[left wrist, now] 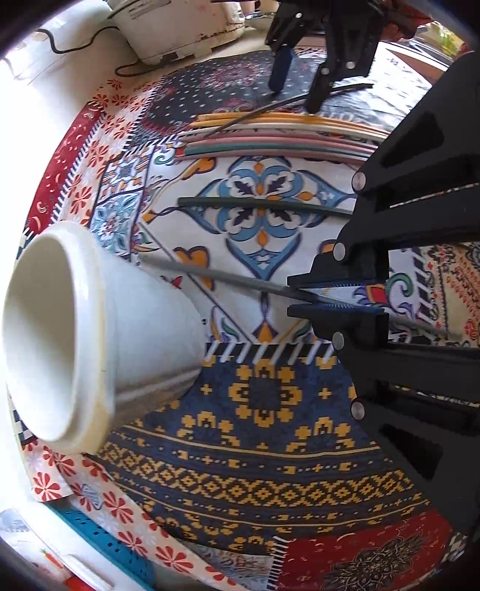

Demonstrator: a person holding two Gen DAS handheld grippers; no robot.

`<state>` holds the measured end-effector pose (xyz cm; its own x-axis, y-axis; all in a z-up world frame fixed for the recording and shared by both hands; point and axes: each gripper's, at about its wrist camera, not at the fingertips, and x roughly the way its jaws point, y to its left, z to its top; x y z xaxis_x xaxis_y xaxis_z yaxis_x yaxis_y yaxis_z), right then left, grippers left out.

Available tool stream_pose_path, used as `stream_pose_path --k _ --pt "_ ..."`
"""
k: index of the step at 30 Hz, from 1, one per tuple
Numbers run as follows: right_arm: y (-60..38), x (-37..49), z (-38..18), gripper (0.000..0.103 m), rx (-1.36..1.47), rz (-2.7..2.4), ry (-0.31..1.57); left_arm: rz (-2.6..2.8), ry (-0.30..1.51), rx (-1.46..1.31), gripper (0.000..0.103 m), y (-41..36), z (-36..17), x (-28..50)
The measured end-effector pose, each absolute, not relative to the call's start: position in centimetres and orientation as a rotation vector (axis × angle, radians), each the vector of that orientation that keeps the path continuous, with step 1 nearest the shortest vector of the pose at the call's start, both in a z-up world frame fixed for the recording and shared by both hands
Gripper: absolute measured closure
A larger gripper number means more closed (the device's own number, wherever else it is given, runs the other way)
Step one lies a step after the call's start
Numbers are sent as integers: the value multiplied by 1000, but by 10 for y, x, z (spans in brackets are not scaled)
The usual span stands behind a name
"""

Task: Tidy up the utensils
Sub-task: 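Grasp a dark metal rod with the left tool while the right tool grasps another dark rod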

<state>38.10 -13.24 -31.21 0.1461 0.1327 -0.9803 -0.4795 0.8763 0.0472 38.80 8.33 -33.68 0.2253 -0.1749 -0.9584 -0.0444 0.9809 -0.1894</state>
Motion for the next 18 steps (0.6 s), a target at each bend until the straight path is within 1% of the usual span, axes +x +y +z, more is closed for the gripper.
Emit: stream_pose_path --k 1,3,4,6,12,18 --pt "-130 380 -314 49 -326 450 1356 -99 1357 -189 98 83 -336 383" --pt "-128 376 -316 61 -371 437 1332 -127 1392 -189 99 82 -336 376" --pt "-127 374 -318 63 -383 442 1325 -145 1409 -188 99 80 -336 373" --pt "-126 372 -319 77 -389 451 1324 -172 1434 -162 99 75 -336 371" --pt "-127 374 -318 92 -346 469 1375 -164 1435 -62 97 61 -334 390" --pt "-117 397 -327 97 -397 512 1377 -124 1383 2 96 53 -335 408"
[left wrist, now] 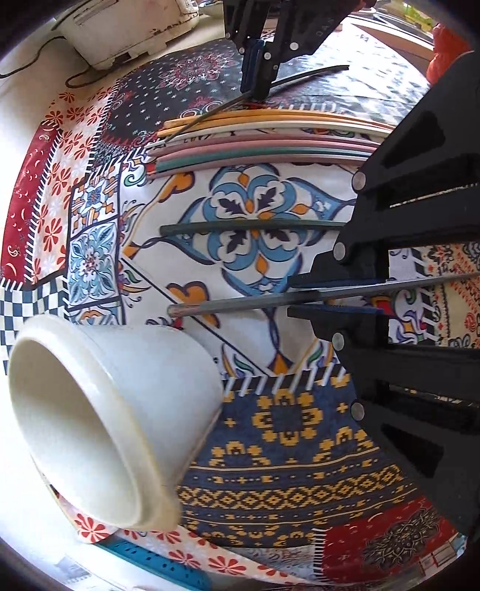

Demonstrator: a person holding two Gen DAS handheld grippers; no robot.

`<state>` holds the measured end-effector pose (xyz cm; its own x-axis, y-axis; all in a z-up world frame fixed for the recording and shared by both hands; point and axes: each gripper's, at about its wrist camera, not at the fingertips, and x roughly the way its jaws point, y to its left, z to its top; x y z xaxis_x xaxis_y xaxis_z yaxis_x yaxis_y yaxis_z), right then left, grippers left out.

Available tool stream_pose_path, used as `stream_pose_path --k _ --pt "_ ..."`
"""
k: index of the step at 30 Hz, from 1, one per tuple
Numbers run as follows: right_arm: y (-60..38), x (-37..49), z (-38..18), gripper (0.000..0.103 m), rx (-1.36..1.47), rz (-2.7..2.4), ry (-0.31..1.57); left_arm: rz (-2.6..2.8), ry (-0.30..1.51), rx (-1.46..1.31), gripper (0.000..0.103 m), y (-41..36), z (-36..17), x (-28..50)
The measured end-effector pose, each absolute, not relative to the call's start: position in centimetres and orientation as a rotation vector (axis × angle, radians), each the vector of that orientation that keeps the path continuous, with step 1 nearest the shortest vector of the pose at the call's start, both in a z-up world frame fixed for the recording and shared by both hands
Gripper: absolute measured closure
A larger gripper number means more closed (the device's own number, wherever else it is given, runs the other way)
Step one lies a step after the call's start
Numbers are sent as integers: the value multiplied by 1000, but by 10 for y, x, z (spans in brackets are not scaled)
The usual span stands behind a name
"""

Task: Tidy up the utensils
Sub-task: 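Grasp a dark metal rod with the left tool while the right tool grasps another dark rod, then lift both held rods upright and carry them over the white cup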

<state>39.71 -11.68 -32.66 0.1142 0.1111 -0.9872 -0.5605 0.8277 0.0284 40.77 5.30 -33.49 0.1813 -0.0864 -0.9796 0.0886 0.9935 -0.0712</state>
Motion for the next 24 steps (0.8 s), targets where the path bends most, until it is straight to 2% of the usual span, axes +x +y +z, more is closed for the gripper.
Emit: stream_pose_path --k 10,24 --pt "-97 401 -311 98 -386 514 1316 -95 1350 3 98 40 -337 405" --pt "-126 384 -249 98 -221 537 1160 27 1100 -92 98 69 -259 340"
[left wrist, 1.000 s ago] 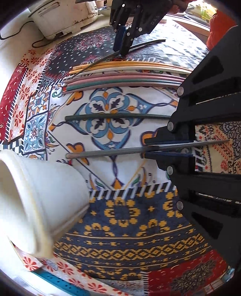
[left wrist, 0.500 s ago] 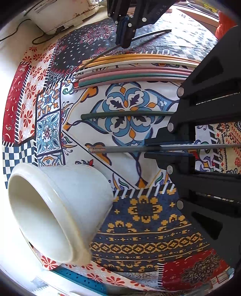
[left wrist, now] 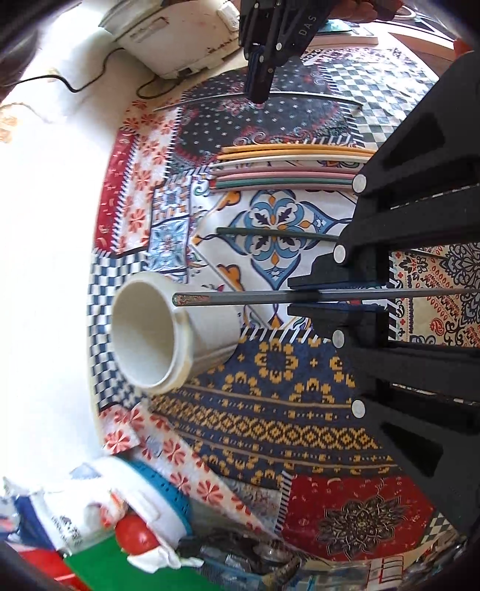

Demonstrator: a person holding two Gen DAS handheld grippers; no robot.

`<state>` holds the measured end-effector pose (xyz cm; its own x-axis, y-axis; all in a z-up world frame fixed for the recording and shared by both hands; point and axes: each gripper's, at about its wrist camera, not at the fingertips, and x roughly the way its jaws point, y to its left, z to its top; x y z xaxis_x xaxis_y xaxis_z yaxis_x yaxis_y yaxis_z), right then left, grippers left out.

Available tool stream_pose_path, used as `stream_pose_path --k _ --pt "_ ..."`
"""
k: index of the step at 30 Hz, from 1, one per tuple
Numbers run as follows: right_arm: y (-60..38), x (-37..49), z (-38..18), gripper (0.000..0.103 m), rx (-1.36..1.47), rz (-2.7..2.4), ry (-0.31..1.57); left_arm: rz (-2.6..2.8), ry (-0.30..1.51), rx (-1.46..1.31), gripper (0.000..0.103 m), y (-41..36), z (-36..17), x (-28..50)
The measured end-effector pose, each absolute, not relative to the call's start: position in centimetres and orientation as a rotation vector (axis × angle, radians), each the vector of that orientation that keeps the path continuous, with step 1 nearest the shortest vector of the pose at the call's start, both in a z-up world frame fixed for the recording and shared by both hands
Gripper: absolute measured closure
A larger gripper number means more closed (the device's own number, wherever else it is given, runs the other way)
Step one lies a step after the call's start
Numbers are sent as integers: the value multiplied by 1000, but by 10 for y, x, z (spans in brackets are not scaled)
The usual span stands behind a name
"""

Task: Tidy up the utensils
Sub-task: 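Lift both held rods upright and carry them over the white cup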

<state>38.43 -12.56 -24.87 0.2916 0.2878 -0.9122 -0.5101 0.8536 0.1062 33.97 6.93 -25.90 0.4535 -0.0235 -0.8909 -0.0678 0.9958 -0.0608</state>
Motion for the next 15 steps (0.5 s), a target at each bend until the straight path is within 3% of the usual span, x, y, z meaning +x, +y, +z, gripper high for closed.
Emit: stream_pose_path --k 15 --pt "-126 354 -166 98 -111 620 954 101 862 -151 98 78 -184 331"
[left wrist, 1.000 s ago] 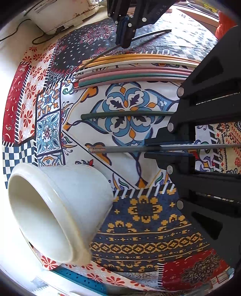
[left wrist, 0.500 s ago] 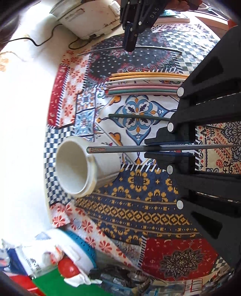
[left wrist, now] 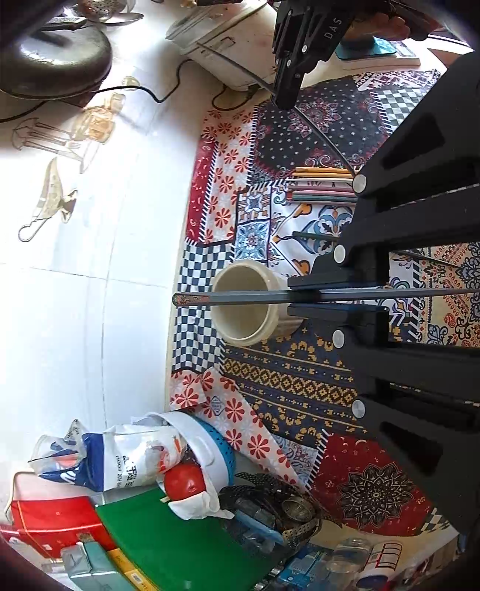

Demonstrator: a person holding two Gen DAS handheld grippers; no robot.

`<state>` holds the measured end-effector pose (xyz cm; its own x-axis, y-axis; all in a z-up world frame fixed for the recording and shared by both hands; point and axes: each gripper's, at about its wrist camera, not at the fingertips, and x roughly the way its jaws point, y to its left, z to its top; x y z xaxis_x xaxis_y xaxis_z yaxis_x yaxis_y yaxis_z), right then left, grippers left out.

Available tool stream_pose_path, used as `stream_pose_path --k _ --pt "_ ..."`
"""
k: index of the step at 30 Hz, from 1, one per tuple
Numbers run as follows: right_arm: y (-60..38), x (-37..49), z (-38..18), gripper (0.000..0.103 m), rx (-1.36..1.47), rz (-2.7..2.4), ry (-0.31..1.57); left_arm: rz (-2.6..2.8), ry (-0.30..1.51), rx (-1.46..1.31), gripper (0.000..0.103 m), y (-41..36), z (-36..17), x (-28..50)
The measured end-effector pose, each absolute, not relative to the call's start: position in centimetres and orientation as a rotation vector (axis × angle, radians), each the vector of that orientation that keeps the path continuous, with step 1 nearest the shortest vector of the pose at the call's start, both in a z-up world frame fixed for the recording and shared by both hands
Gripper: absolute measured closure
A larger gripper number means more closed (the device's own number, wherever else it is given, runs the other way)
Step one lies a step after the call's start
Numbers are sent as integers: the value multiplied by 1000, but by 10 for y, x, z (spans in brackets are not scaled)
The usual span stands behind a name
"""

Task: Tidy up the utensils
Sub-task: 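Lift both held rods upright and carry them over the white cup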

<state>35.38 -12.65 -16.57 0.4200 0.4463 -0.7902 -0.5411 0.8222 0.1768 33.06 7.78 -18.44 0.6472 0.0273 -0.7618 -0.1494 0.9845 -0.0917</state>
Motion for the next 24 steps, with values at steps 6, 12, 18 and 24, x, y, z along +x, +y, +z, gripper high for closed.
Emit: stream_pose_path --k 6,12,18,24 --pt "-115 364 -140 98 -95 652 879 106 761 -158 98 82 -151 332" --pt "-99 379 -112 98 -84 674 800 124 678 -159 98 86 -127 346" --pt "-84 394 -95 98 -75 702 756 169 616 -154 98 95 -116 369" --pt "-65 407 -90 98 -66 749 743 214 566 -175 98 108 -113 396"
